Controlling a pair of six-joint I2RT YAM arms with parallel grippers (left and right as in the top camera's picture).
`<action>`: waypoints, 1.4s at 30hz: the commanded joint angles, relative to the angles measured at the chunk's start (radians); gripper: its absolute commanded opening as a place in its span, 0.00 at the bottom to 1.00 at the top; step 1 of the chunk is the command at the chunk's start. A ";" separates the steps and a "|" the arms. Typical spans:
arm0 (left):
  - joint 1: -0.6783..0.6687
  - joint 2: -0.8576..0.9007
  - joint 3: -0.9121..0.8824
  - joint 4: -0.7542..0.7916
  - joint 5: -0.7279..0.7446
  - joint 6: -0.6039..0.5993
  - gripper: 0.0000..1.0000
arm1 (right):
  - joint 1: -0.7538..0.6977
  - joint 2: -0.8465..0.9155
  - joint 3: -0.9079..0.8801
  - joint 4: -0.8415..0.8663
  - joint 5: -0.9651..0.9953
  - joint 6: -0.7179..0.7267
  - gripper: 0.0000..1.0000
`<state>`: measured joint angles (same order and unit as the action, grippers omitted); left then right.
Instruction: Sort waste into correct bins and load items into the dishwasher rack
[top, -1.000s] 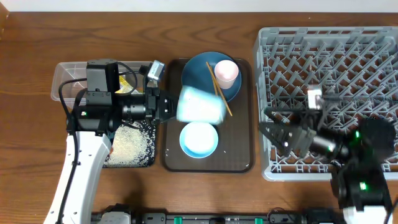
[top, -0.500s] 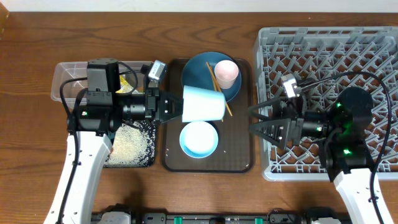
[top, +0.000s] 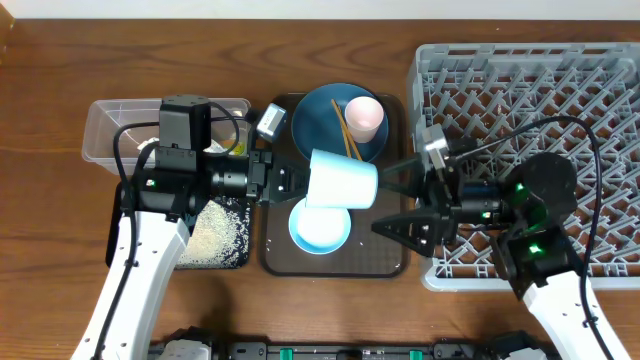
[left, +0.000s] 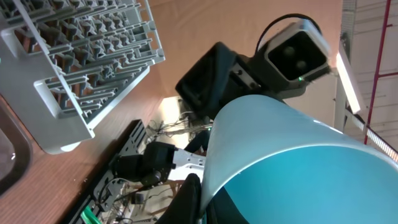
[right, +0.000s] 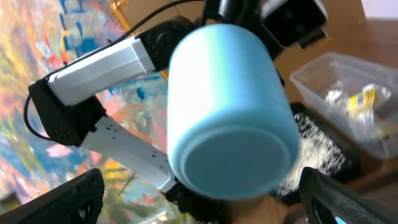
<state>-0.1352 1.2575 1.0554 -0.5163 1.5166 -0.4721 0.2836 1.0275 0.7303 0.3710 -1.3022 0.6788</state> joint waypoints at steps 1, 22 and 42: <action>-0.013 0.008 0.007 0.001 0.025 0.020 0.06 | 0.030 0.002 0.014 0.012 0.080 -0.014 0.99; -0.064 0.008 0.007 0.001 0.016 0.053 0.06 | 0.114 0.057 0.014 0.190 0.105 0.029 0.42; -0.064 0.008 -0.014 -0.138 -0.531 0.140 0.07 | 0.006 0.057 0.014 0.168 -0.007 0.020 0.34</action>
<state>-0.2127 1.2407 1.0607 -0.6239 1.3376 -0.3614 0.3336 1.1175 0.7101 0.5110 -1.2533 0.7143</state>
